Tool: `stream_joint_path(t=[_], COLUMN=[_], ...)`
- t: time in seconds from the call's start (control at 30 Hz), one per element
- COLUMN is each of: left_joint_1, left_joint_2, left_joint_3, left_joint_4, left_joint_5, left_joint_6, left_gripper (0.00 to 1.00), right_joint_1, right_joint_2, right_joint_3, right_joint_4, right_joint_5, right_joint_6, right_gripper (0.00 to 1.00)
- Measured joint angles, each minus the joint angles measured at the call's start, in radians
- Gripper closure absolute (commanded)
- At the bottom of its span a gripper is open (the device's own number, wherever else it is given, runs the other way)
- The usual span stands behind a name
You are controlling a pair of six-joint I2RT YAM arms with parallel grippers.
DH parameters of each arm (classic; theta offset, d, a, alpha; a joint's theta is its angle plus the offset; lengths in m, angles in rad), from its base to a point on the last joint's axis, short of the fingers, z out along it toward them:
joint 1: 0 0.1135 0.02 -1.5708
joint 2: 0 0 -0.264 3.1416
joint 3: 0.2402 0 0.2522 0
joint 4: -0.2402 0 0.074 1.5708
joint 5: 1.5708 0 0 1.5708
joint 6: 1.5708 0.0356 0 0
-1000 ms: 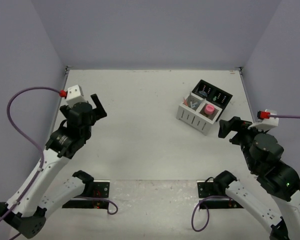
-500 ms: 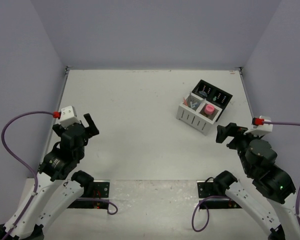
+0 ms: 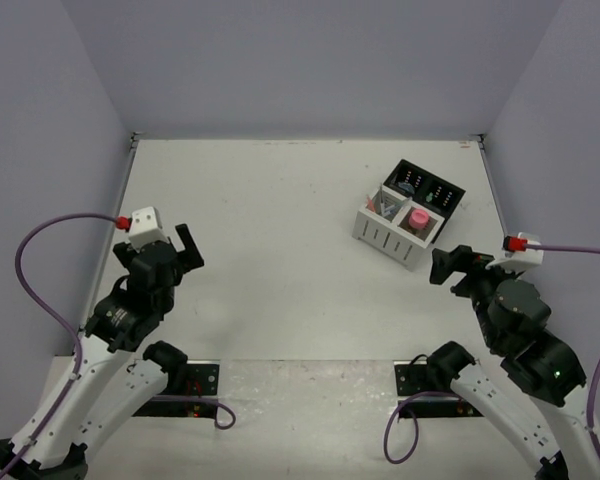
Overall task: Sort the stationery into containers
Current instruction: Reset both arms
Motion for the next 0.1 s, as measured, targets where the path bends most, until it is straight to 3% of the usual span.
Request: stream_joint_path(t=[0.1], left_joint_1=[0.0], left_joint_2=[-0.016], left_joint_3=[0.0], left_joint_4=[0.001], left_joint_5=[0.004], left_joint_6=[0.001], left_gripper=[0.0], right_joint_1=[0.0], right_joint_2=[0.0], right_joint_3=[0.0], right_joint_4=[0.002], right_joint_5=[0.005], right_joint_6=[0.001], right_gripper=[0.01])
